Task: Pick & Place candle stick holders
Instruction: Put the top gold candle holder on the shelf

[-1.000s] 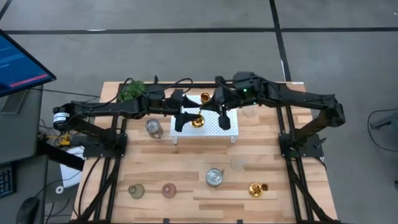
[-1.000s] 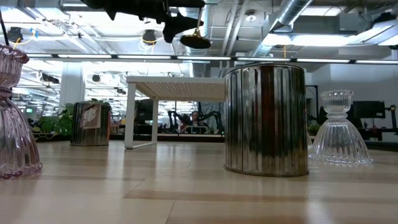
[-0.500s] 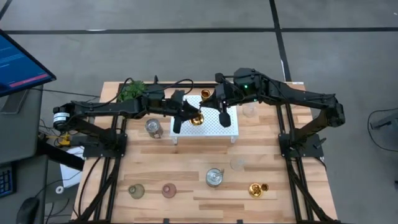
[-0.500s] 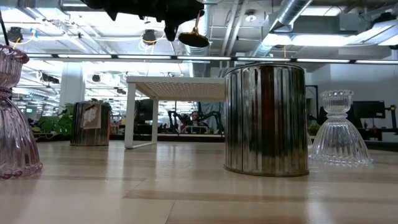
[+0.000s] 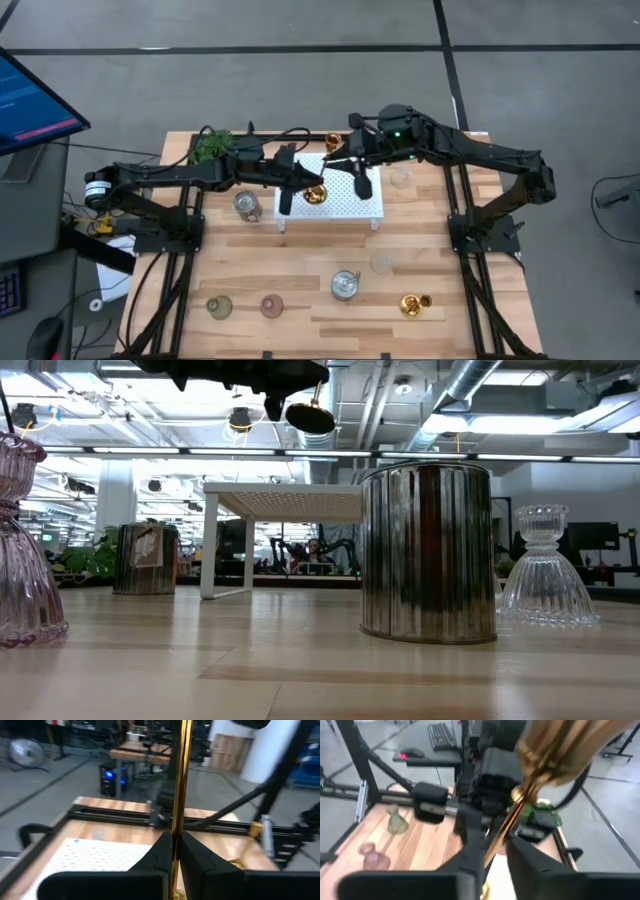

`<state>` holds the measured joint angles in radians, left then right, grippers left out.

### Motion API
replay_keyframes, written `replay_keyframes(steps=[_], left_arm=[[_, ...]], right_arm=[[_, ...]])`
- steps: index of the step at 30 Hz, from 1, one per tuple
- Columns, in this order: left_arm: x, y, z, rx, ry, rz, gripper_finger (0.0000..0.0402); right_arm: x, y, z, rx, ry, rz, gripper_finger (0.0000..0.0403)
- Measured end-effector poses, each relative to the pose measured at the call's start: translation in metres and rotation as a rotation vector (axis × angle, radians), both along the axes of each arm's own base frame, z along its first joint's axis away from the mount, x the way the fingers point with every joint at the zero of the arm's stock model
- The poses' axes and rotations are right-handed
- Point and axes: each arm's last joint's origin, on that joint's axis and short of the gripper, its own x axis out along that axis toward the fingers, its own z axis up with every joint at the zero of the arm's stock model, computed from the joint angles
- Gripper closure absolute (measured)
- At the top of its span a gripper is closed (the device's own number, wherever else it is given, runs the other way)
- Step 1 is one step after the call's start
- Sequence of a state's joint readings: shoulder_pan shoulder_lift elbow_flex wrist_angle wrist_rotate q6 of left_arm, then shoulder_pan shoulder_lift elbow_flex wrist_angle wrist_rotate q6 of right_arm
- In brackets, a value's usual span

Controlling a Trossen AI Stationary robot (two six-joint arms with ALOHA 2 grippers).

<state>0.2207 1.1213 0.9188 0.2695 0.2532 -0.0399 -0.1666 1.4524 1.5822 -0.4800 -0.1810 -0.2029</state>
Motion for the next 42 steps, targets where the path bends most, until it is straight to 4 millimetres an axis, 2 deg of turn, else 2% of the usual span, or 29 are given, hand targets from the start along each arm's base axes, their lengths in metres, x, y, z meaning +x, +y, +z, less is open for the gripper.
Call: replay_keyframes(steps=[5,9,15,19,25,30,35,42], left_arm=[[-0.001,0.002,0.001,0.069,-0.006,0.091,0.0388],[-0.007,0.006,0.006,0.103,-0.018,0.248,0.0388],[-0.024,0.008,0.014,0.213,-0.039,0.467,0.0388],[-0.04,0.012,-0.001,0.207,-0.089,0.516,0.0388],[-0.061,0.023,-0.042,0.118,-0.176,0.56,0.0388],[-0.056,0.03,-0.071,0.033,-0.168,0.525,0.0388],[-0.044,0.035,-0.078,0.081,-0.176,0.524,0.0388],[-0.035,0.052,-0.095,0.067,-0.111,0.49,0.0388]], right_arm=[[-0.032,0.003,0.022,0.001,-0.05,-0.012,0.0248],[-0.061,0.006,0.039,0.003,-0.094,-0.08,0.0211],[-0.104,0.017,0.059,-0.045,-0.156,-0.192,0.0211],[-0.121,0.022,0.068,-0.054,-0.203,-0.2,0.0229],[-0.125,0.022,0.069,-0.054,-0.209,-0.198,0.0255],[-0.117,0.021,0.065,-0.07,-0.182,-0.189,0.0269],[-0.108,0.02,0.061,-0.07,-0.163,-0.187,0.0275],[-0.107,0.02,0.061,-0.065,-0.166,-0.186,0.0273]])
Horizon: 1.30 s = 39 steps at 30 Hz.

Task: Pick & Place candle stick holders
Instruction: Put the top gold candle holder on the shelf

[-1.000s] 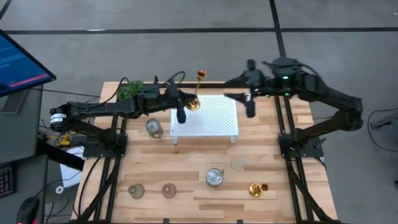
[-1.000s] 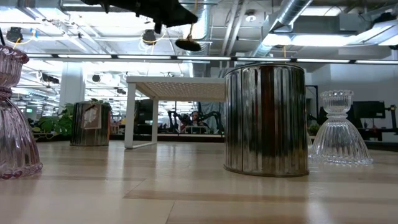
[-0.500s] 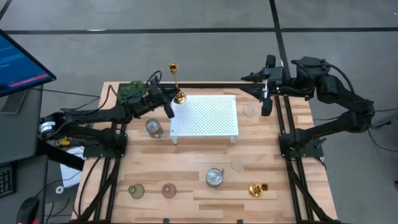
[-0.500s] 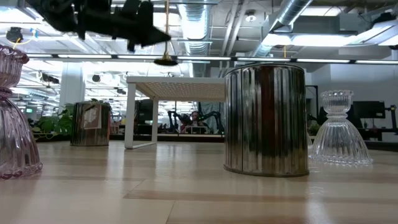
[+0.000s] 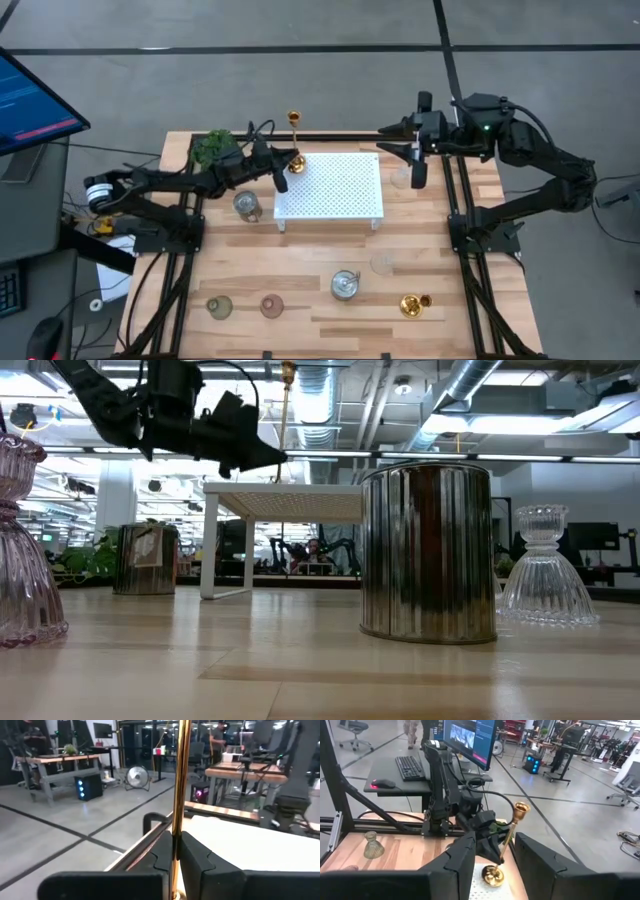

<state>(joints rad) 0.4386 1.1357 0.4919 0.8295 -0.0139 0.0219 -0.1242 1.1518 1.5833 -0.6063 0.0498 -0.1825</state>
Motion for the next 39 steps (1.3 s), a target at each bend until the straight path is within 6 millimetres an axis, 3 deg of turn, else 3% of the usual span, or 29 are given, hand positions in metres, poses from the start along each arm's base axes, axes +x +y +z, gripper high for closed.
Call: replay_keyframes(steps=[9,15,33,39], left_arm=[[-0.002,0.006,0.0,0.015,0.005,-0.045,0.0387],[-0.006,0.004,-0.014,-0.006,0.038,-0.053,0.0387],[-0.011,0.009,-0.012,0.046,0.029,-0.016,0.0387],[-0.014,0.007,-0.022,0.04,0.045,-0.013,0.0387]], right_arm=[[-0.004,0.0,0.002,0.021,-0.02,-0.004,0.0274],[-0.004,0.0,0.003,0.023,-0.024,-0.004,0.0275],[-0.004,0.0,0.003,0.039,-0.027,-0.007,0.0276],[-0.004,0.0,0.003,0.041,-0.027,-0.007,0.0274]])
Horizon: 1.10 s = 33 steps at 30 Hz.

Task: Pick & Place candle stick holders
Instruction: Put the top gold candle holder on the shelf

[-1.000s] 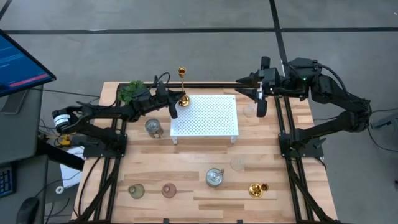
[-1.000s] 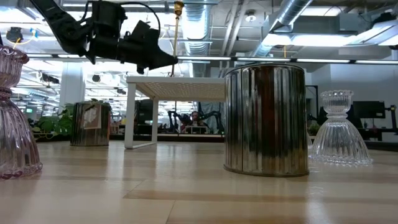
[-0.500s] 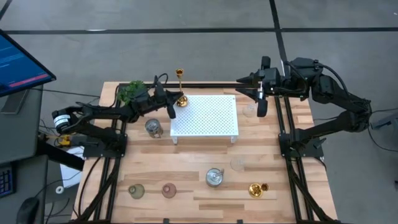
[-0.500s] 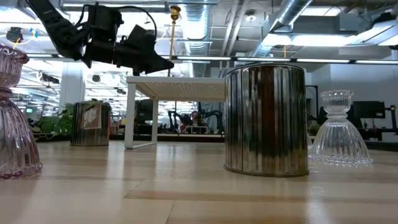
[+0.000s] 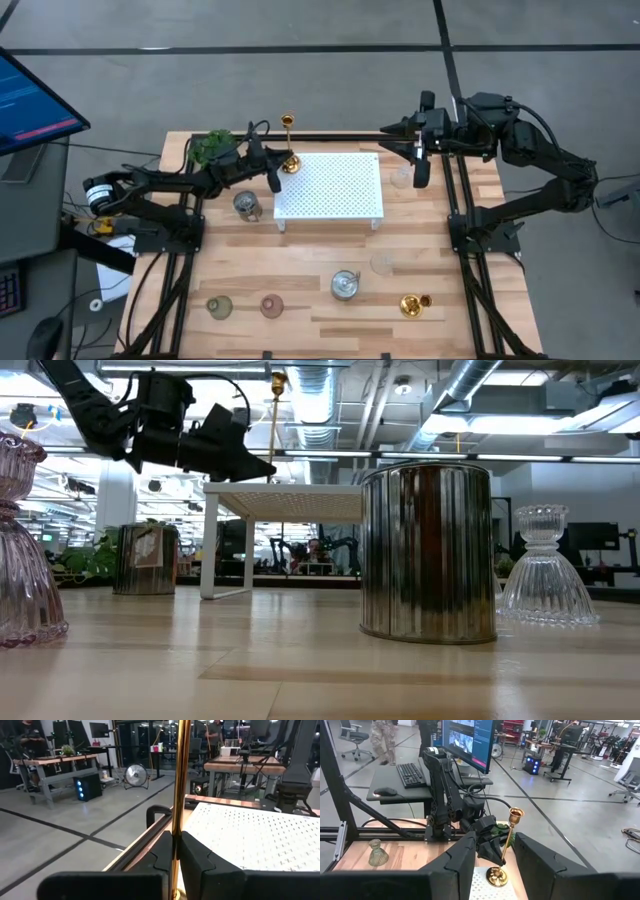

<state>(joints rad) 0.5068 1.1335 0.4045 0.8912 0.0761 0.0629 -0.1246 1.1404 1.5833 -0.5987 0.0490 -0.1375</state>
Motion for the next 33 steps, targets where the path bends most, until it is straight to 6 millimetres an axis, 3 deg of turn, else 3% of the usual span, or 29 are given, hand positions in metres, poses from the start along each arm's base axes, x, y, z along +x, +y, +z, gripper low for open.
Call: replay_keyframes(steps=[12,33], left_arm=[[-0.0068,0.0076,0.0009,0.015,-0.013,0.043,0.0387],[-0.0058,0.0066,0.0004,-0.038,-0.036,-0.027,0.0386]], right_arm=[[0.0,0.0,0.0,-0.003,0.001,0.0,0.0274],[0.0,0.0,0.0,-0.018,0.003,0.003,0.0276]])
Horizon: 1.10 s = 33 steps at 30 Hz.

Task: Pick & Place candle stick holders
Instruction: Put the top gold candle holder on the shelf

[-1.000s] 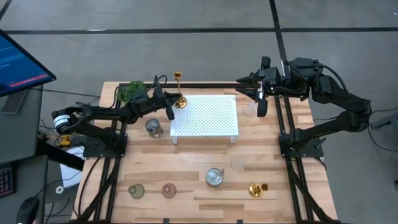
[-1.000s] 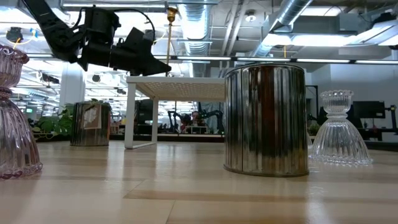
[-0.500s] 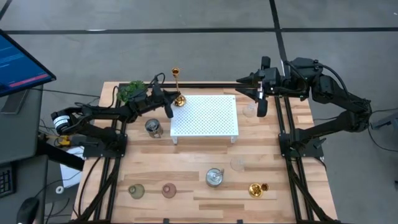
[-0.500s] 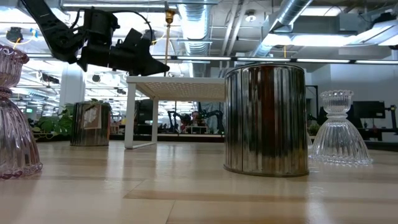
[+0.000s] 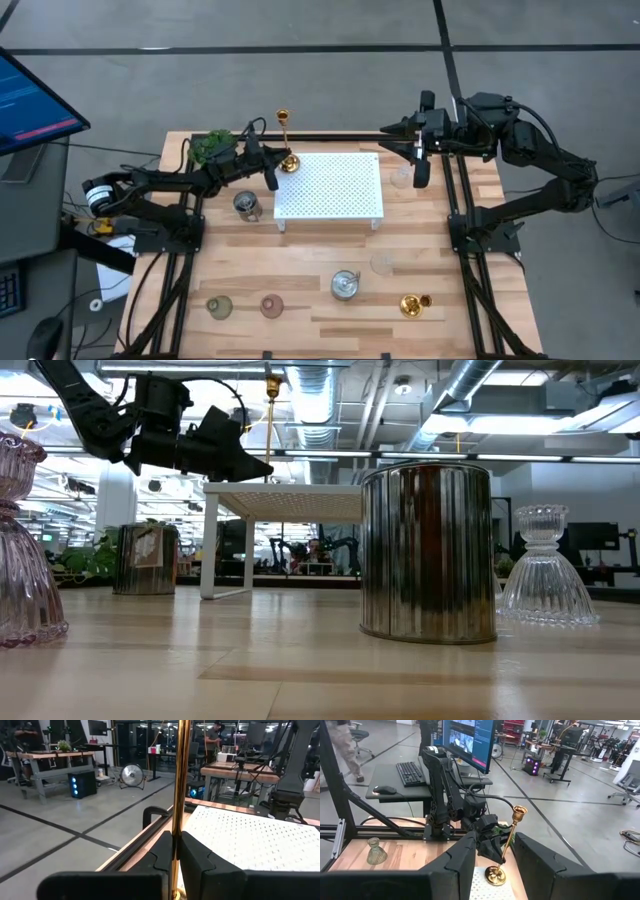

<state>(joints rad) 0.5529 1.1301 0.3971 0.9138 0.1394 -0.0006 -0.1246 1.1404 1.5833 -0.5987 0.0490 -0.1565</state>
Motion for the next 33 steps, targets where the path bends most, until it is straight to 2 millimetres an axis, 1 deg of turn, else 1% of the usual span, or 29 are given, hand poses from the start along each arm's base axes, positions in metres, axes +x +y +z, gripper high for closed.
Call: replay_keyframes(steps=[22,33], left_arm=[[0.0,0.0,0.0007,-0.003,-0.009,-0.002,0.0386],[-0.0001,0.0,0.0008,-0.007,-0.012,-0.003,0.0373]], right_arm=[[0.0,0.0,0.0,0.008,-0.001,-0.001,0.0276],[0.0,0.0,0.0,0.0,0.0,0.0,0.0276]])
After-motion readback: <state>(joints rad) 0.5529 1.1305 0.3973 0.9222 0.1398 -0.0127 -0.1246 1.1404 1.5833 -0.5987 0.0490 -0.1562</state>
